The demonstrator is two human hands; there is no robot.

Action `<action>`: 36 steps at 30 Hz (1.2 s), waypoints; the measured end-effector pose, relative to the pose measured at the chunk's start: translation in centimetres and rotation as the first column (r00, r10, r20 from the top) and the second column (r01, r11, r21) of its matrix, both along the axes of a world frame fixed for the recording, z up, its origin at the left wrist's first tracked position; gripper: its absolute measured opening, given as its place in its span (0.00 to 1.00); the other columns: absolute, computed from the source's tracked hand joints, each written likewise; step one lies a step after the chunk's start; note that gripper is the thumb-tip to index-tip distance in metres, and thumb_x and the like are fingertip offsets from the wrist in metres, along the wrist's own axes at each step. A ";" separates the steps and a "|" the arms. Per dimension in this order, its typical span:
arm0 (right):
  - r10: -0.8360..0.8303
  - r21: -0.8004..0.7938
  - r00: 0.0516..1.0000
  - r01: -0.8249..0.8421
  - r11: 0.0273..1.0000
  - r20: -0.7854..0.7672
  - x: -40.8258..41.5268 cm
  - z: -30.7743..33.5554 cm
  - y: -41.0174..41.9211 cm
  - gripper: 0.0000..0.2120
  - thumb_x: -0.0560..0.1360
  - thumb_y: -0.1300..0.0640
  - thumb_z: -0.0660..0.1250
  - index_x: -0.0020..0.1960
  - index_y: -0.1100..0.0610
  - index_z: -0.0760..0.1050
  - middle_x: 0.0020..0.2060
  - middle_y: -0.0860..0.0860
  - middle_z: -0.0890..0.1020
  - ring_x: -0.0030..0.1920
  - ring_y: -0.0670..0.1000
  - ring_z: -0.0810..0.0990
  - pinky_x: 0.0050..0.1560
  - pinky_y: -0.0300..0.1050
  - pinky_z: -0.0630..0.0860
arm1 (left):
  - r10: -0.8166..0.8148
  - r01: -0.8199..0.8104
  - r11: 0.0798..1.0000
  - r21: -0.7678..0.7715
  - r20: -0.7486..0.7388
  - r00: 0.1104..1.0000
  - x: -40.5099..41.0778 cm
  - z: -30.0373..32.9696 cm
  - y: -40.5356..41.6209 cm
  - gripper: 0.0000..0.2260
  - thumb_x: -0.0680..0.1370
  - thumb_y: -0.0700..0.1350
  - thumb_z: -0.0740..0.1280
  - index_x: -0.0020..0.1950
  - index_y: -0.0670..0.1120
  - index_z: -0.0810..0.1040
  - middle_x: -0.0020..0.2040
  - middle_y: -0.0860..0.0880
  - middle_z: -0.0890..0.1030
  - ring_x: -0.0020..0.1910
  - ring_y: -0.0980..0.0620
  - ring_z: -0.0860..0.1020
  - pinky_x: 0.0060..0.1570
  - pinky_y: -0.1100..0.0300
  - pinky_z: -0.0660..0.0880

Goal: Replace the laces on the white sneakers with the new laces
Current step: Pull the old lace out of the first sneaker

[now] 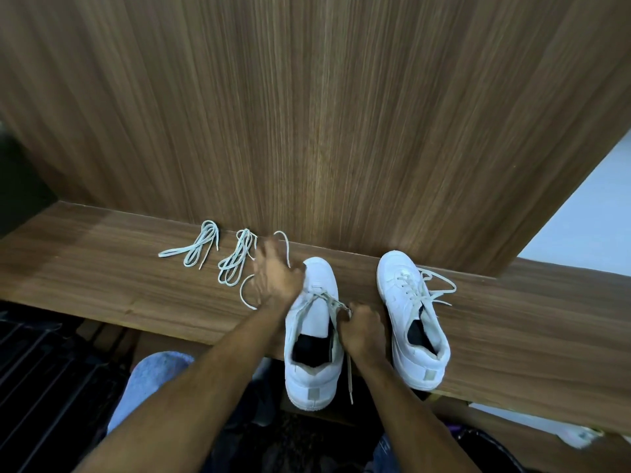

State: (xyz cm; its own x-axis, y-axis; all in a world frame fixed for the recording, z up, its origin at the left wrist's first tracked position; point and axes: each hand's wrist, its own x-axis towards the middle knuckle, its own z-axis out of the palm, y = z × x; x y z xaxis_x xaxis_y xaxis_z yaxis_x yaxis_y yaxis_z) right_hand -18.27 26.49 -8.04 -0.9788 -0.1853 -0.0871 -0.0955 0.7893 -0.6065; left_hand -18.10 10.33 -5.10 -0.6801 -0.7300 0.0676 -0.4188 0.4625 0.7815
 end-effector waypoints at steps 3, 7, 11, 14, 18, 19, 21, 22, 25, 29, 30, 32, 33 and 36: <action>-0.008 0.005 1.000 0.008 1.000 0.002 0.0 0.2 0.1 0.12 0.77 0.52 0.59 0.48 0.58 0.78 0.49 0.59 0.82 0.51 0.62 0.80 0.43 0.46 0.69 | -0.276 0.327 0.909 -0.259 0.215 0.937 0.7 -1.5 2.3 0.18 0.72 0.49 0.69 0.62 0.53 0.75 0.65 0.48 0.71 0.67 0.45 0.69 0.61 0.48 0.70; 0.008 0.021 1.000 -0.008 1.000 -0.001 0.0 0.2 0.0 0.11 0.77 0.52 0.59 0.48 0.57 0.77 0.48 0.57 0.82 0.50 0.62 0.80 0.41 0.44 0.67 | -0.259 0.485 0.744 -0.459 0.471 0.843 0.8 -2.7 4.0 0.14 0.77 0.49 0.61 0.61 0.53 0.76 0.62 0.51 0.75 0.67 0.49 0.68 0.65 0.52 0.62; 0.002 0.010 1.000 -0.002 1.000 0.018 0.1 0.2 -0.1 0.11 0.77 0.52 0.59 0.47 0.56 0.77 0.47 0.57 0.82 0.48 0.62 0.80 0.43 0.47 0.72 | -0.226 0.601 0.504 -0.621 0.577 0.785 0.5 -1.7 3.4 0.12 0.78 0.45 0.58 0.58 0.49 0.78 0.57 0.49 0.79 0.61 0.46 0.73 0.67 0.49 0.60; 0.004 0.015 1.000 -0.004 1.000 0.017 0.0 0.3 0.0 0.11 0.77 0.52 0.58 0.49 0.57 0.77 0.48 0.58 0.82 0.50 0.63 0.80 0.45 0.48 0.73 | -0.252 0.602 0.524 -0.603 0.565 0.786 0.2 -0.5 2.9 0.12 0.78 0.46 0.59 0.56 0.48 0.79 0.55 0.47 0.81 0.57 0.45 0.77 0.69 0.47 0.59; 0.009 0.013 1.000 -0.009 1.000 0.019 0.0 0.1 0.1 0.12 0.77 0.52 0.58 0.50 0.57 0.77 0.50 0.58 0.81 0.51 0.62 0.79 0.48 0.48 0.73 | -0.154 0.187 0.932 -0.310 0.127 0.980 -0.5 2.4 0.7 0.09 0.77 0.50 0.61 0.46 0.48 0.79 0.44 0.46 0.84 0.45 0.42 0.80 0.51 0.53 0.74; 0.012 0.008 1.000 -0.012 1.000 0.022 0.0 0.0 0.1 0.12 0.77 0.52 0.58 0.50 0.57 0.77 0.50 0.58 0.82 0.51 0.62 0.79 0.48 0.48 0.74 | -0.066 0.065 0.987 -0.145 -0.002 0.998 -0.6 3.3 0.2 0.08 0.77 0.50 0.63 0.43 0.49 0.79 0.41 0.47 0.83 0.43 0.44 0.80 0.45 0.56 0.74; 0.014 0.007 1.000 -0.014 1.000 0.021 -0.1 -0.1 0.0 0.11 0.77 0.52 0.59 0.49 0.56 0.77 0.49 0.58 0.82 0.51 0.62 0.80 0.48 0.48 0.74 | 0.088 -0.082 0.996 0.045 -0.172 0.981 -0.8 4.9 -0.3 0.05 0.75 0.48 0.66 0.39 0.50 0.78 0.36 0.53 0.81 0.40 0.49 0.80 0.40 0.60 0.71; 0.011 0.011 1.000 -0.012 1.000 0.020 -0.1 -0.1 0.0 0.11 0.77 0.52 0.59 0.49 0.56 0.77 0.49 0.58 0.82 0.51 0.62 0.80 0.48 0.48 0.74 | 0.114 -0.100 0.992 0.079 -0.210 0.971 -0.8 5.2 -0.4 0.05 0.74 0.48 0.67 0.39 0.50 0.78 0.35 0.54 0.80 0.41 0.49 0.80 0.40 0.60 0.71; -0.003 0.009 1.000 0.003 1.000 0.019 -0.1 -0.1 0.0 0.12 0.77 0.51 0.59 0.51 0.56 0.78 0.50 0.57 0.82 0.51 0.62 0.80 0.49 0.49 0.74 | -0.009 0.010 1.000 0.007 -0.118 0.993 -0.7 3.9 -0.2 0.05 0.75 0.47 0.66 0.50 0.51 0.78 0.47 0.51 0.82 0.50 0.46 0.80 0.50 0.53 0.75; 0.013 0.005 1.000 -0.013 1.000 0.008 -0.1 -0.1 0.1 0.11 0.77 0.52 0.59 0.49 0.57 0.77 0.49 0.58 0.82 0.50 0.62 0.80 0.45 0.47 0.71 | -0.281 0.367 0.862 -0.350 0.271 0.920 0.0 0.3 1.5 0.16 0.74 0.51 0.66 0.60 0.52 0.74 0.64 0.49 0.71 0.66 0.46 0.69 0.65 0.46 0.64; 0.015 0.008 1.000 -0.015 1.000 0.000 -0.1 -0.1 0.1 0.12 0.77 0.52 0.59 0.49 0.57 0.77 0.49 0.58 0.82 0.50 0.62 0.80 0.44 0.46 0.71 | -0.311 0.442 0.807 -0.392 0.355 0.882 0.2 -0.5 2.0 0.16 0.74 0.52 0.66 0.61 0.54 0.75 0.67 0.50 0.69 0.70 0.49 0.65 0.69 0.46 0.59; 0.017 0.016 1.000 -0.017 1.000 -0.015 -0.2 -0.2 0.0 0.12 0.77 0.52 0.59 0.50 0.57 0.78 0.49 0.58 0.82 0.51 0.62 0.80 0.44 0.46 0.72 | -0.310 0.530 0.729 -0.433 0.481 0.820 0.4 -2.1 2.7 0.15 0.76 0.52 0.63 0.62 0.53 0.77 0.69 0.51 0.69 0.73 0.51 0.59 0.70 0.45 0.51; 0.014 0.016 1.000 -0.014 1.000 -0.017 -0.2 -0.2 0.0 0.12 0.77 0.52 0.59 0.50 0.57 0.77 0.49 0.58 0.82 0.51 0.62 0.80 0.44 0.46 0.72 | -0.282 0.543 0.701 -0.463 0.520 0.807 0.5 -2.7 2.9 0.15 0.77 0.50 0.61 0.62 0.52 0.77 0.68 0.51 0.70 0.73 0.51 0.60 0.70 0.45 0.51; 0.005 0.029 1.000 -0.004 1.000 -0.016 -0.2 -0.4 -0.1 0.11 0.77 0.52 0.59 0.50 0.57 0.77 0.49 0.58 0.82 0.51 0.62 0.80 0.43 0.46 0.70 | -0.225 0.537 0.636 -0.554 0.533 0.816 0.6 -3.0 2.8 0.15 0.79 0.47 0.58 0.63 0.48 0.76 0.65 0.50 0.73 0.71 0.51 0.63 0.71 0.44 0.52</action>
State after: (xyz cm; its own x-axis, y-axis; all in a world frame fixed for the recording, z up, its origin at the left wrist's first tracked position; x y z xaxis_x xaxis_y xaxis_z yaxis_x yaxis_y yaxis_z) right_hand -18.47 26.40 -8.48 -0.9793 -0.1876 -0.0765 -0.1089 0.8059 -0.5819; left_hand -17.48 13.13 -8.14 -0.9615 -0.2611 0.0853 -0.2602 0.9653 0.0207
